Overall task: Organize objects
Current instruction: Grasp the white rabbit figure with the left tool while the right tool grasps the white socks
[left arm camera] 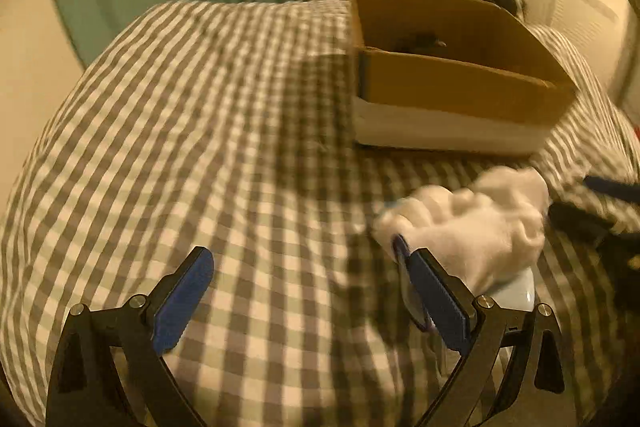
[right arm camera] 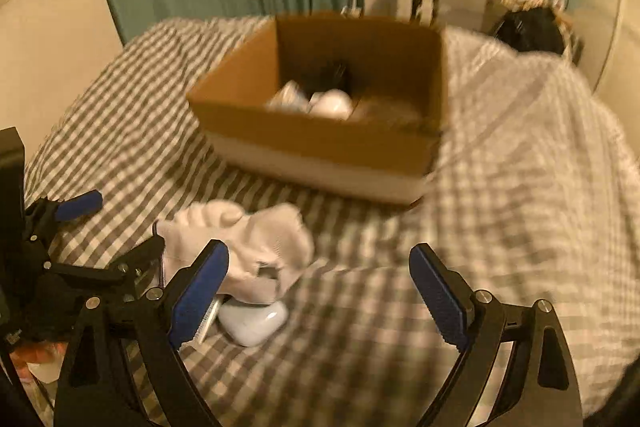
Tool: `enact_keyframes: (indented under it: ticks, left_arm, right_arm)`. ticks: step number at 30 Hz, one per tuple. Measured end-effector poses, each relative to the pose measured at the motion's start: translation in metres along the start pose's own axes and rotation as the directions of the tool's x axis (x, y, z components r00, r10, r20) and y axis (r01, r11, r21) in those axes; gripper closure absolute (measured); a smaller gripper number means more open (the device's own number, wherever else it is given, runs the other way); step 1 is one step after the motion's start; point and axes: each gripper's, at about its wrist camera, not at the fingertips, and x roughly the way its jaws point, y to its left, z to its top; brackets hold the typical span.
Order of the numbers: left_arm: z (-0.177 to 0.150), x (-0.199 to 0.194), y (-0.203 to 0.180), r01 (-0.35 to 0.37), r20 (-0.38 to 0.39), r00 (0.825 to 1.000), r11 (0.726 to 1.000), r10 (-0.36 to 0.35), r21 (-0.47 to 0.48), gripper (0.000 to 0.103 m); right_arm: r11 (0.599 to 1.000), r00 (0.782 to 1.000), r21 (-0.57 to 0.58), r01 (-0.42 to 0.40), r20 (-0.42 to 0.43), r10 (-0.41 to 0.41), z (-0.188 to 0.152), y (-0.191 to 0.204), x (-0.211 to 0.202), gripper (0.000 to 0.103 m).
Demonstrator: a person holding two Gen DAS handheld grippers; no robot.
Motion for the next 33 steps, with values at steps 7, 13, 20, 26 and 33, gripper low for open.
enact_keyframes:
  ticks: [7,13,20,26,33]
  left_arm:
    - [-0.002,0.002,0.003,0.005,-0.005,1.0,1.0,-0.005,-0.017,0.002]
    - [-0.003,0.003,-0.001,0.002,-0.008,1.0,1.0,-0.002,-0.006,0.002]
    - [-0.001,0.007,-0.017,0.047,-0.005,0.999,0.999,-0.047,0.026,0.002]
    - [0.007,0.024,-0.048,0.125,-0.019,0.992,0.991,-0.124,0.051,0.002]
    - [0.02,0.072,-0.07,0.106,-0.089,0.991,0.993,-0.1,0.06,0.016]
  right_arm:
    - [0.988,0.977,0.059,-0.146,-0.145,0.153,0.004,0.005,0.064,0.011]
    - [0.983,0.976,0.005,-0.185,-0.118,0.184,-0.002,0.016,0.056,0.054]
    - [0.998,0.998,-0.044,-0.038,0.055,0.041,-0.007,0.007,-0.003,0.062]
    - [0.999,0.991,0.028,0.047,0.123,-0.05,0.001,-0.027,-0.03,0.062]
    - [0.996,0.995,0.086,0.026,0.095,-0.035,0.003,-0.043,-0.014,0.062]
